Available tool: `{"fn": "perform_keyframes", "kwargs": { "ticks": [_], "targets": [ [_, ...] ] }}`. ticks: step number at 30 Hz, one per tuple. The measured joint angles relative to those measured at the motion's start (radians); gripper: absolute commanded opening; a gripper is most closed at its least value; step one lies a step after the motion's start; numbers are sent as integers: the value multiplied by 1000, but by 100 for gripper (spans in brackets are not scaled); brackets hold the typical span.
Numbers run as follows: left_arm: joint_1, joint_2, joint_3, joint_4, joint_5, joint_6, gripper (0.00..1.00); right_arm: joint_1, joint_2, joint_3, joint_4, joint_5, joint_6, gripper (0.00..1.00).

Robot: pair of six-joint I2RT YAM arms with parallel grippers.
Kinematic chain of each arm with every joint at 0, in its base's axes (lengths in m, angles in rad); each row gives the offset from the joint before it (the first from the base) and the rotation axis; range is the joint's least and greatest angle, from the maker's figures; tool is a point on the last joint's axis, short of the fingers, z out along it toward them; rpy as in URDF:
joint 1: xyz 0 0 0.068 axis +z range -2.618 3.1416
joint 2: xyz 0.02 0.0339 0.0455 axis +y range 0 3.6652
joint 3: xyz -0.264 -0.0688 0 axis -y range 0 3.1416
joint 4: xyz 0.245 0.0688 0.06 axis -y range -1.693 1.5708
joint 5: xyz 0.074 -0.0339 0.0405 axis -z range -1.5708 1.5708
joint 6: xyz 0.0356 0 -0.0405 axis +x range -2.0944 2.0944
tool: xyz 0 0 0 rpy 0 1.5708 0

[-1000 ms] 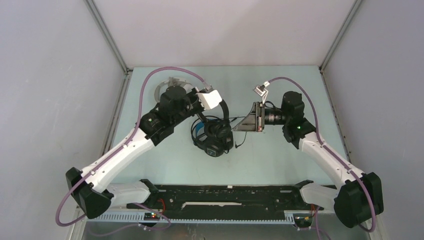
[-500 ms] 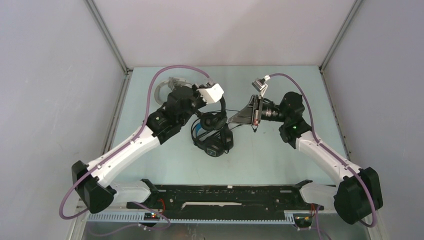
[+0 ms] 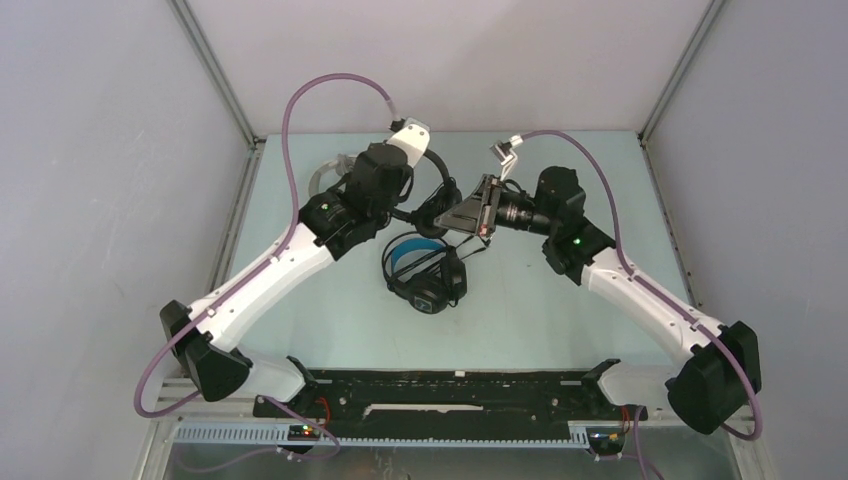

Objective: Wrap the headphones
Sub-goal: Wrap the headphones cable around the headphones.

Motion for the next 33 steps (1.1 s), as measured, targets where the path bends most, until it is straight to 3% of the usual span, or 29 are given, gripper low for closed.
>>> {"fn": "perform_keyframes", "kwargs": {
  "ticks": [10, 15, 20, 33],
  "targets": [
    [-22, 2, 0, -34, -107, -220, 0, 56, 42, 22, -112, 162, -111, 15],
    [-22, 8, 0, -40, -124, -309, 0, 84, 59, 43, -149, 228, -167, 8],
    [-24, 9, 0, -69, -123, -384, 0, 121, 58, 45, -195, 328, -241, 2],
    [-23, 33, 71, -163, -61, -501, 0, 183, 48, 47, -187, 419, -422, 1]
  ]
}}
